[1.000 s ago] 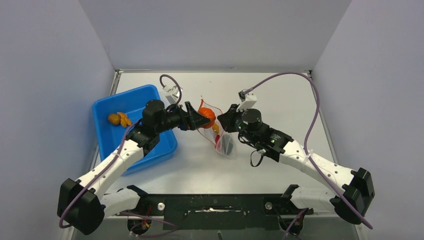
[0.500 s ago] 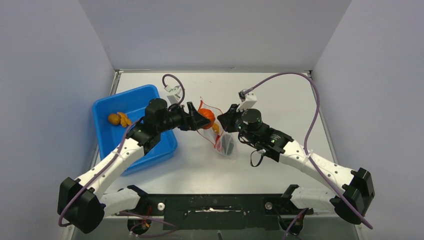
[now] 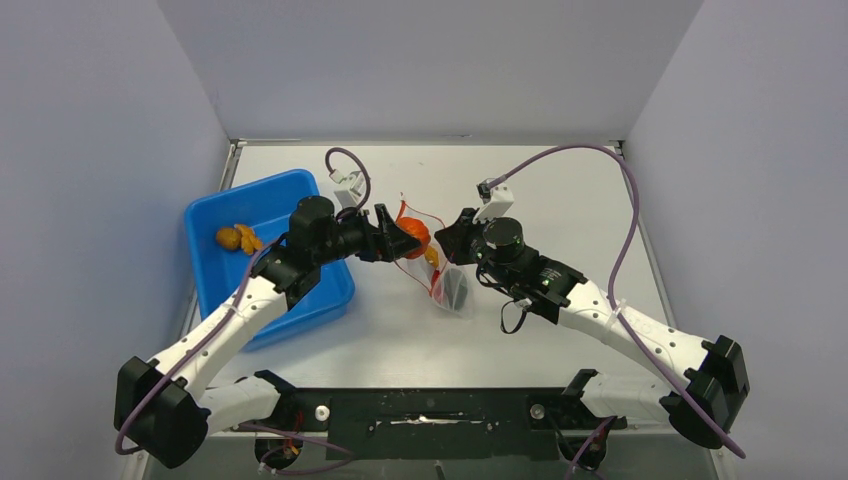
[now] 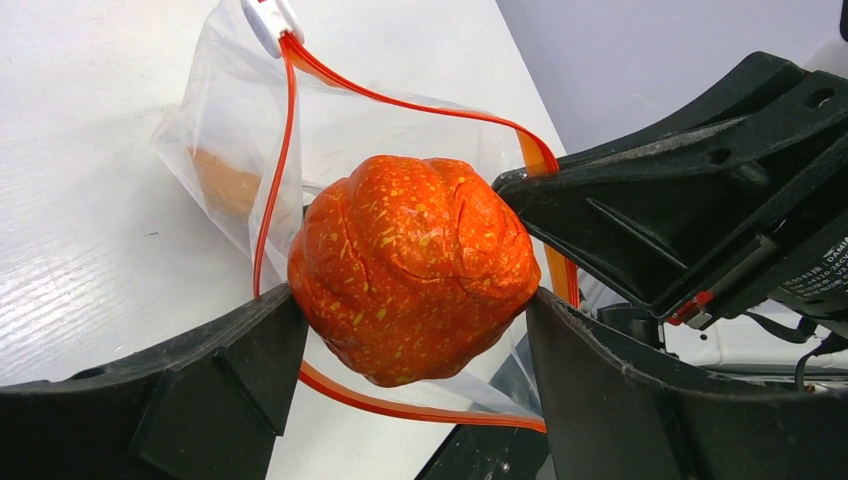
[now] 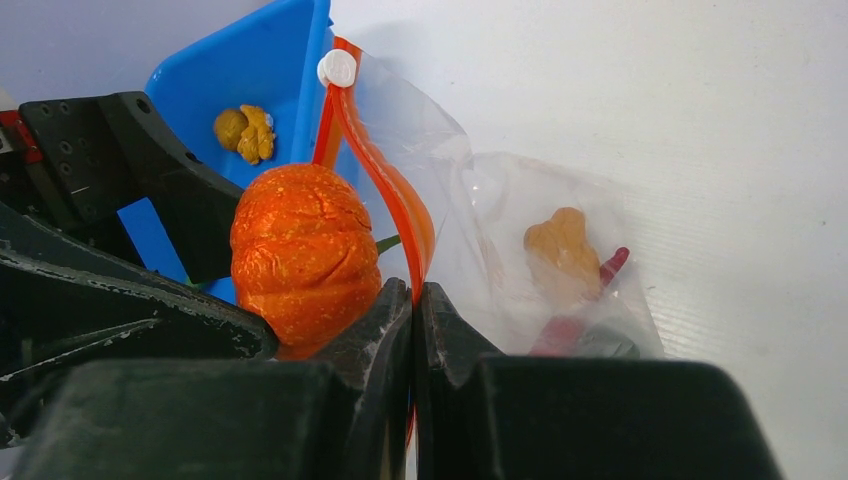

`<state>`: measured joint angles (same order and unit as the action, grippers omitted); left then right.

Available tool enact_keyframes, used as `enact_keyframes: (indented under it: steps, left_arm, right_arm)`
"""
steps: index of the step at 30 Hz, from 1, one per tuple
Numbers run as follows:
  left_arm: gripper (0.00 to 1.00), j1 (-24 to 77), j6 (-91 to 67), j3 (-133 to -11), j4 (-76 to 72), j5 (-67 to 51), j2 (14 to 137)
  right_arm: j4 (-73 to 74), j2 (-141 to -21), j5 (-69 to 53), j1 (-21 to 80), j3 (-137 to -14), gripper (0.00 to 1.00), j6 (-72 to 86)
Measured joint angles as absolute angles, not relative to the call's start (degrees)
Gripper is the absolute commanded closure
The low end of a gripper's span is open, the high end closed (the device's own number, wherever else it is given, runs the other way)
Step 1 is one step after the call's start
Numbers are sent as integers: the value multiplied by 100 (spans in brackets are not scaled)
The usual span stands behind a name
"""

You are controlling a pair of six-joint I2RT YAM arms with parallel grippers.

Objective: Place the food in the zip-top bag and seal the zipper
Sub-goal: Place the fake fruit in the zipper food storage bag.

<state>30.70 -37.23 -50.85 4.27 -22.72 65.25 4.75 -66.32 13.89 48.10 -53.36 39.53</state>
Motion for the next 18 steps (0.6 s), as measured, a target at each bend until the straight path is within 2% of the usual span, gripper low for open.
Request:
enact_keyframes:
  steps: [8,18]
  left_arm:
    - [19,3070,-3697,-5085,451,-2272,6458]
    - [19,3070,-3691,-5085,454,-2265,6416]
  right_arm:
    - [475,-6630,1391,4810,-5336,100,3955]
    - [475,-6630,1391,4810,-5336,100,3953]
